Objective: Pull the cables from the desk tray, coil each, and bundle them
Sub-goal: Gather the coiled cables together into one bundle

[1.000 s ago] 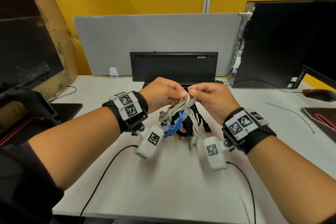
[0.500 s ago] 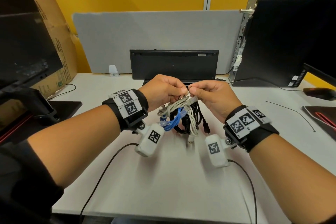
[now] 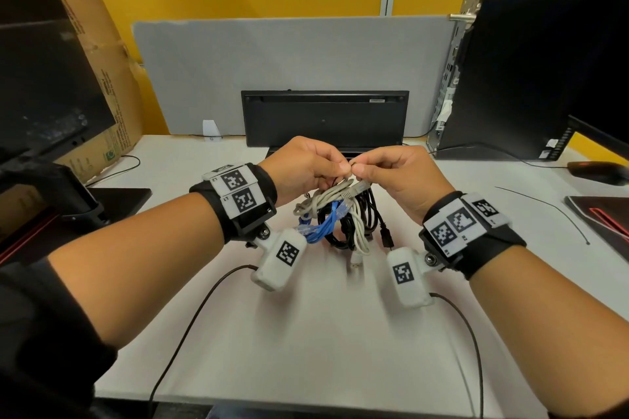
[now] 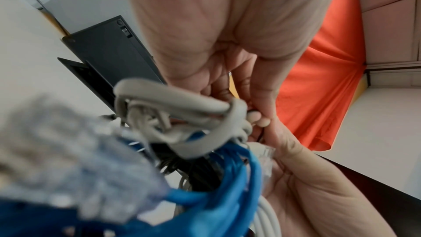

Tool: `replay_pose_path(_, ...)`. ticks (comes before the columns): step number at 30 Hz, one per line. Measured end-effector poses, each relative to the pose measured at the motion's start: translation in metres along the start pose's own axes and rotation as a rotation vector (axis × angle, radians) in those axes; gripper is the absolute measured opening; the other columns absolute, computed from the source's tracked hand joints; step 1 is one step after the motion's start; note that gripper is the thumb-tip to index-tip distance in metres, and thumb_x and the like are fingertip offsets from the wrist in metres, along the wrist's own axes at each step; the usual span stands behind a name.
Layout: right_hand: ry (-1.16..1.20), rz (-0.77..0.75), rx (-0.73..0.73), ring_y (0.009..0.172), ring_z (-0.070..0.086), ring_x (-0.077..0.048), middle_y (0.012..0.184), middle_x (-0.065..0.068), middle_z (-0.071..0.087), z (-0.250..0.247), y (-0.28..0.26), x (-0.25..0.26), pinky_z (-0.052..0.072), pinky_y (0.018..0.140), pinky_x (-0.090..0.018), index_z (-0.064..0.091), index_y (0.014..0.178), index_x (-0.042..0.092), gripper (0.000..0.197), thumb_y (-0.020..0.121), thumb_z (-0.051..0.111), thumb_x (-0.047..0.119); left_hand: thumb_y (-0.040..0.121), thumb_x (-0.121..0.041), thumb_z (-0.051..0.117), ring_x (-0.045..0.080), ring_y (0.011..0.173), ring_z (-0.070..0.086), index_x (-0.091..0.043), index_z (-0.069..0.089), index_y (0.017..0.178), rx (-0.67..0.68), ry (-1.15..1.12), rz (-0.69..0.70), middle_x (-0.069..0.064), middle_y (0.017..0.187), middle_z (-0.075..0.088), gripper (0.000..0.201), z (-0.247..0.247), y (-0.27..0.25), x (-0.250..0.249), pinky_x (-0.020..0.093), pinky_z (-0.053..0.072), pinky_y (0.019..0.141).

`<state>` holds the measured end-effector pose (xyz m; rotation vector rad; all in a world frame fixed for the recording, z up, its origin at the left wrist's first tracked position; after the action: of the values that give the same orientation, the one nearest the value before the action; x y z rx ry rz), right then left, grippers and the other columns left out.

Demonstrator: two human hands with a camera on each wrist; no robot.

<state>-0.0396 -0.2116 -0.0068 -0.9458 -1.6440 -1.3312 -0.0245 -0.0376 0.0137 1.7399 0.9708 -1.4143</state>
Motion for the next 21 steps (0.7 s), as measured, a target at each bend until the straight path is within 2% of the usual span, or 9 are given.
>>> replay_pose_path(2,-0.077,-0.022,0.02,0.08,0.072,-0.016,0.084,-0.003,0.076,-0.001,0.001,0.003,0.056,0.076,-0.025,0.079,0.08,0.025,0.016,0.078,0.077,0.01,0.086,0.002,0.063,0.019,0.07,0.055,0.003,0.07,0.085,-0.005,0.021,-0.007,0.007,0.072,0.064,0.007,-0.001,0.0,0.001,0.027,0.048,0.069)
replay_pose_path(6,-0.148,-0.037,0.054,0.078,0.073,-0.019,0.081,-0.002,0.076,-0.003,0.002,0.007,0.059,0.075,-0.029,0.079,0.08,0.028,0.019,0.077,0.078,0.01,0.085,0.0,0.066,0.024,0.073,0.054,0.0,0.072,0.082,-0.021,0.066,-0.002,0.006,0.071,0.065,0.007,-0.001,0.0,0.004,0.031,0.049,0.071)
replay_pose_path(9,-0.129,-0.018,0.024,0.073,0.072,-0.022,0.079,-0.007,0.076,-0.003,0.002,0.005,0.059,0.071,-0.029,0.079,0.079,0.023,0.015,0.073,0.08,0.01,0.083,-0.003,0.07,0.027,0.077,0.056,-0.008,0.076,0.078,-0.039,0.087,0.005,0.009,0.075,0.068,0.009,-0.001,0.001,0.006,0.035,0.049,0.074)
replay_pose_path(12,-0.078,0.017,-0.002,0.069,0.07,-0.024,0.077,-0.013,0.074,-0.003,0.001,0.003,0.058,0.068,-0.03,0.077,0.075,0.02,0.013,0.069,0.082,0.011,0.081,-0.006,0.073,0.024,0.076,0.059,-0.012,0.078,0.076,-0.061,0.086,0.008,0.009,0.077,0.07,0.009,-0.001,0.002,0.008,0.033,0.051,0.072)
replay_pose_path(17,-0.114,0.013,0.019,0.067,0.07,-0.022,0.072,-0.01,0.074,-0.004,0.002,0.006,0.057,0.065,-0.028,0.077,0.073,0.02,0.014,0.072,0.082,0.006,0.079,-0.008,0.073,0.018,0.07,0.06,-0.015,0.078,0.072,-0.102,0.067,0.005,0.004,0.071,0.071,0.01,0.001,0.002,0.01,0.032,0.052,0.072)
replay_pose_path(21,-0.226,0.015,0.027,0.06,0.067,-0.017,0.066,-0.006,0.072,-0.005,0.006,0.011,0.057,0.061,-0.027,0.075,0.074,0.016,0.012,0.071,0.083,0.008,0.082,-0.007,0.072,0.018,0.069,0.059,-0.012,0.077,0.077,-0.108,0.028,0.0,0.006,0.071,0.07,0.009,0.003,0.002,0.013,0.029,0.052,0.071)
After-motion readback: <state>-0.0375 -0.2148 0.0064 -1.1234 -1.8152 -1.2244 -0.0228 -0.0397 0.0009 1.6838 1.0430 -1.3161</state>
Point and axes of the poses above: each hand's wrist, its own y-axis towards the middle knuckle, its own z-axis out of the palm, x = y × z, the point moved 3 cm from there along y, towards the middle knuckle
